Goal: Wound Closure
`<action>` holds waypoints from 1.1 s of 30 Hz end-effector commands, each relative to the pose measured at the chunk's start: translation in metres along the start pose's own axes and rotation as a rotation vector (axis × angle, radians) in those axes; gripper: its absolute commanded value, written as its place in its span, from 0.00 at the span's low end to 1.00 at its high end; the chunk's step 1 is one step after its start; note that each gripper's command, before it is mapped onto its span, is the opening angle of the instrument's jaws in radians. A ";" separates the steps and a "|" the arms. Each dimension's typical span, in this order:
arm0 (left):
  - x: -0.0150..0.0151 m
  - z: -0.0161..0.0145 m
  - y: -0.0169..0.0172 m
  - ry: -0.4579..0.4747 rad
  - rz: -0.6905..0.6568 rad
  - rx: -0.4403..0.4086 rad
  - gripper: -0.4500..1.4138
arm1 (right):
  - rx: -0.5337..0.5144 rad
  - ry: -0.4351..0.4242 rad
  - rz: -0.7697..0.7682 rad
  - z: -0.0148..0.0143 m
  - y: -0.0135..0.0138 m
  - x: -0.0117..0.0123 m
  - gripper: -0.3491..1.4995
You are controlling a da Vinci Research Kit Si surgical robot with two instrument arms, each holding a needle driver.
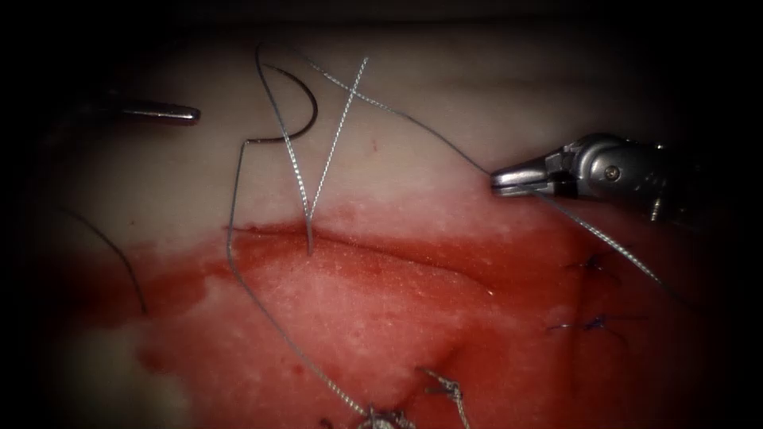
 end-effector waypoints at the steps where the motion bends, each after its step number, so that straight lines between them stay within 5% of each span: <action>1: 0.0018 0.0012 -0.0005 0.003 0.038 0.019 0.51 | 0.002 0.048 -0.066 0.0013 0.0025 0.0033 0.00; 6: 0.0027 0.0029 -0.0004 -0.003 0.139 0.030 0.58 | -0.062 0.074 -0.282 0.0018 0.0050 0.0080 0.00; 11: 0.0033 0.0027 -0.0013 -0.029 0.202 0.076 0.66 | -0.054 0.112 -0.277 0.0012 0.0050 0.0100 0.00; 14: 0.0033 0.0016 -0.0028 -0.106 0.386 0.173 0.65 | -0.026 0.103 -0.284 0.0006 0.0046 0.0102 0.00; 19: 0.0030 -0.0019 -0.0047 -0.064 0.397 0.157 0.63 | -0.020 0.100 -0.291 0.0001 0.0045 0.0094 0.00; 23: 0.0032 -0.0045 -0.0055 -0.064 0.377 0.160 0.46 | -0.014 0.102 -0.273 -0.0002 0.0043 0.0089 0.00; 25: 0.0034 -0.0052 -0.0063 -0.086 0.457 0.165 0.53 | -0.011 0.102 -0.264 -0.0004 0.0040 0.0088 0.00; 27: 0.0036 -0.0053 -0.0079 -0.115 0.673 0.155 0.60 | -0.011 0.103 -0.263 -0.0004 0.0040 0.0089 0.00; 29: 0.0032 -0.0050 -0.0099 -0.135 0.802 0.149 0.33 | -0.006 0.109 -0.263 -0.0004 0.0039 0.0091 0.00; 33: 0.0015 -0.0043 -0.0109 -0.115 0.849 0.132 0.25 | -0.004 0.114 -0.262 -0.0002 0.0040 0.0092 0.00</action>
